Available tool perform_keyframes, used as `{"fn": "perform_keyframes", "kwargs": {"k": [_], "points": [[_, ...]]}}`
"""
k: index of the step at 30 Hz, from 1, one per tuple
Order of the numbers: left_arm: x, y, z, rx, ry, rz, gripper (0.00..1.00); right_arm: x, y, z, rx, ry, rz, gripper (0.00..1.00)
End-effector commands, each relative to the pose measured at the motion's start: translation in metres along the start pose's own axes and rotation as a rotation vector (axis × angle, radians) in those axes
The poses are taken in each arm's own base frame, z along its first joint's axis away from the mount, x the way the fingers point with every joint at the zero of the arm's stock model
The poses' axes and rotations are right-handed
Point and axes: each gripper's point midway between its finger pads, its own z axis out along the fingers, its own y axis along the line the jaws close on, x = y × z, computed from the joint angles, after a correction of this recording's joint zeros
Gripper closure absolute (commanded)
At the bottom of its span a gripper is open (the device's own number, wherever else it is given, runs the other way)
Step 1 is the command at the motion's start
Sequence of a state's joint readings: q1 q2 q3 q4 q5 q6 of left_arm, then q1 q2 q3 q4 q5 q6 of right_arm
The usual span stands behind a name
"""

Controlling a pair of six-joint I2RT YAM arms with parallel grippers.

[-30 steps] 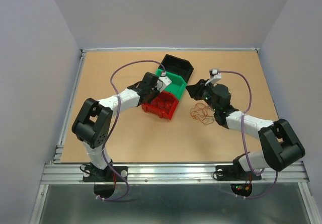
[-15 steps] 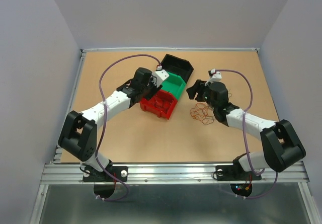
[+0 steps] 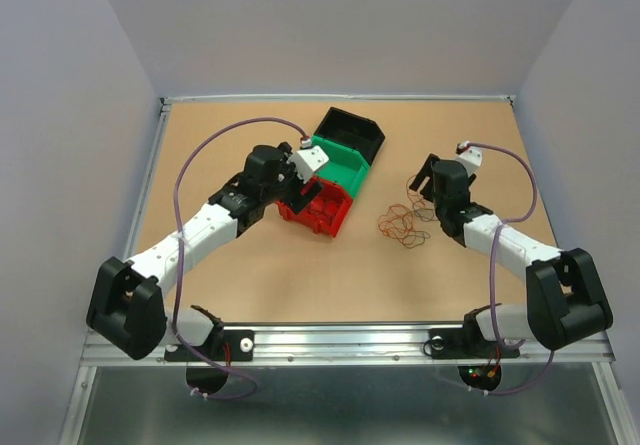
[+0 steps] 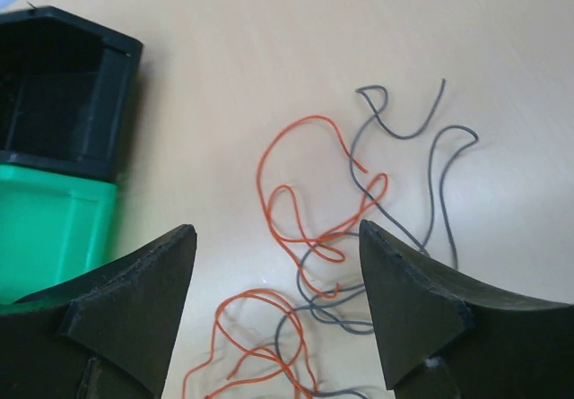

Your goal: Untangle the cables

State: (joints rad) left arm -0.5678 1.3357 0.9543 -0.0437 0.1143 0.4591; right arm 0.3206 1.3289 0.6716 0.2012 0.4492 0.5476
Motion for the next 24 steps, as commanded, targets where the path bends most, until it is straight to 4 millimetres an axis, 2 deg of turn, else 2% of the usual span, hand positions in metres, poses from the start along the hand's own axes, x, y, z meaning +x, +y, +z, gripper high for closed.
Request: {"fn": "perform_keyframes", "kwargs": {"k": [1, 3, 4, 6, 7, 11, 13, 15, 16, 18, 19, 21, 24], "points": [[-0.042, -0.003, -0.018, 0.024, -0.194, 0.037, 0.09, -0.023, 0.003, -0.001, 0.052, -0.028, 0.014, 0.22], [-0.044, -0.009, -0.025, 0.046, -0.225, 0.054, 0.07, -0.007, 0.01, -0.004, -0.015, 0.059, -0.061, 0.22], [-0.044, -0.016, -0.027, 0.079, -0.244, 0.061, 0.07, 0.009, 0.018, -0.007, -0.077, 0.134, -0.109, 0.21], [-0.05, -0.023, -0.033, 0.109, -0.281, 0.088, 0.06, 0.02, 0.025, -0.01, -0.125, 0.195, -0.146, 0.2], [-0.05, -0.025, -0.033, 0.114, -0.284, 0.093, 0.06, 0.036, 0.02, -0.015, -0.113, 0.259, -0.181, 0.19], [-0.048, -0.027, -0.032, 0.103, -0.279, 0.105, 0.06, 0.047, 0.031, -0.027, -0.151, 0.29, -0.267, 0.15], [-0.047, -0.027, -0.03, 0.102, -0.272, 0.107, 0.06, 0.056, 0.052, -0.039, -0.241, 0.311, -0.315, 0.12], [-0.046, -0.027, -0.029, 0.102, -0.267, 0.106, 0.06, 0.063, 0.064, -0.047, -0.284, 0.319, -0.353, 0.11], [-0.046, -0.027, -0.028, 0.098, -0.264, 0.106, 0.06, 0.074, 0.072, -0.053, -0.305, 0.329, -0.396, 0.09], [-0.044, -0.027, -0.026, 0.095, -0.256, 0.105, 0.06, 0.081, 0.079, -0.057, -0.314, 0.336, -0.423, 0.09], [-0.044, -0.027, -0.026, 0.096, -0.256, 0.108, 0.06, 0.09, 0.076, -0.058, -0.283, 0.357, -0.451, 0.09], [-0.044, -0.027, -0.026, 0.095, -0.254, 0.11, 0.06, 0.094, 0.069, -0.057, -0.226, 0.366, -0.472, 0.11], [-0.044, -0.027, -0.027, 0.091, -0.255, 0.109, 0.06, 0.102, 0.061, -0.057, -0.192, 0.39, -0.492, 0.2]]}}
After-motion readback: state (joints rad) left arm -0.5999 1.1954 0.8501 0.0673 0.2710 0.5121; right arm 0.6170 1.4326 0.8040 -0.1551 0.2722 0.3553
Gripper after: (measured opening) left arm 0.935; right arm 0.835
